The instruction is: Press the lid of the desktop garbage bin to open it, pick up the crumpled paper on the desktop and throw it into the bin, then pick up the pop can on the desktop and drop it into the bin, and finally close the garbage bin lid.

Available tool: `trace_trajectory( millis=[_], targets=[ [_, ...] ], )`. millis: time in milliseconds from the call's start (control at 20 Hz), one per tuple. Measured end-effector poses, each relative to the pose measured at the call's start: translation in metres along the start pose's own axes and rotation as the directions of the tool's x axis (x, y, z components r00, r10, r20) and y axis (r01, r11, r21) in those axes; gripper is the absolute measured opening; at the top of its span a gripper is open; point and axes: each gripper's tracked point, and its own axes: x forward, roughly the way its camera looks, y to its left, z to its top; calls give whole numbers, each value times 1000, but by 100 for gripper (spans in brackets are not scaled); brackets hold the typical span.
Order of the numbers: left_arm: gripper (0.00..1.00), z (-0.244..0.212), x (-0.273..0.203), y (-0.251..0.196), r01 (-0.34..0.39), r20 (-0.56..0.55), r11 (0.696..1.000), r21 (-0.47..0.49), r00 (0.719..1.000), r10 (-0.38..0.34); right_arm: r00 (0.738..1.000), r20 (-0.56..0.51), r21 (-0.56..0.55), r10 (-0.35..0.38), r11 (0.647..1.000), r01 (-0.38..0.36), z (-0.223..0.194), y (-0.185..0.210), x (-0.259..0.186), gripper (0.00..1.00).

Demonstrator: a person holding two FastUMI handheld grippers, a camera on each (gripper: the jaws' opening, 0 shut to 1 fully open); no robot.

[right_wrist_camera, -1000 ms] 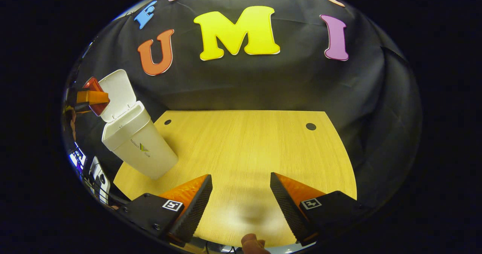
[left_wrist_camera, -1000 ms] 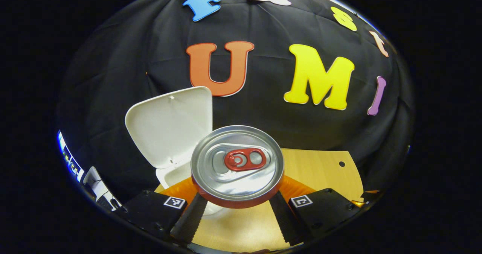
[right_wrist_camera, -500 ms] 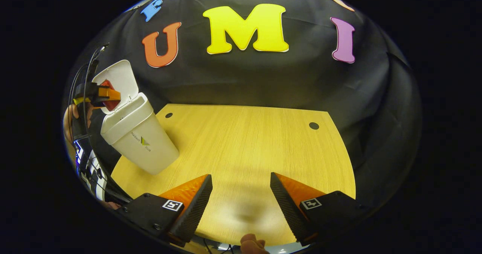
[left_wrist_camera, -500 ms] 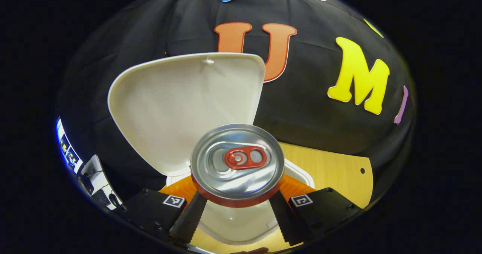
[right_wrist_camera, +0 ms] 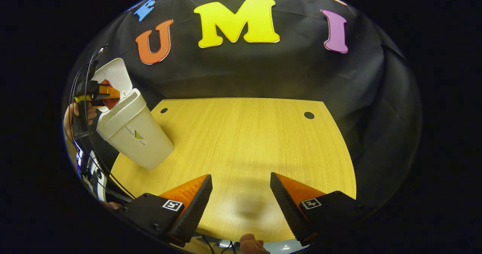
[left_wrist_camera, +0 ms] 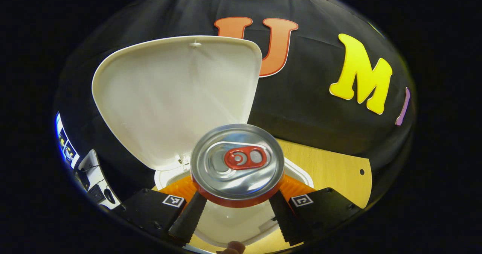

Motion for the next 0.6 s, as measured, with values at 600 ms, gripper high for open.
trace_trajectory(
  millis=[600],
  targets=[
    [93,74,-81,-15,-97,191,994,41,978,87,999,-25,-6,45,999,-45,-11,1,15,97]
  ],
)
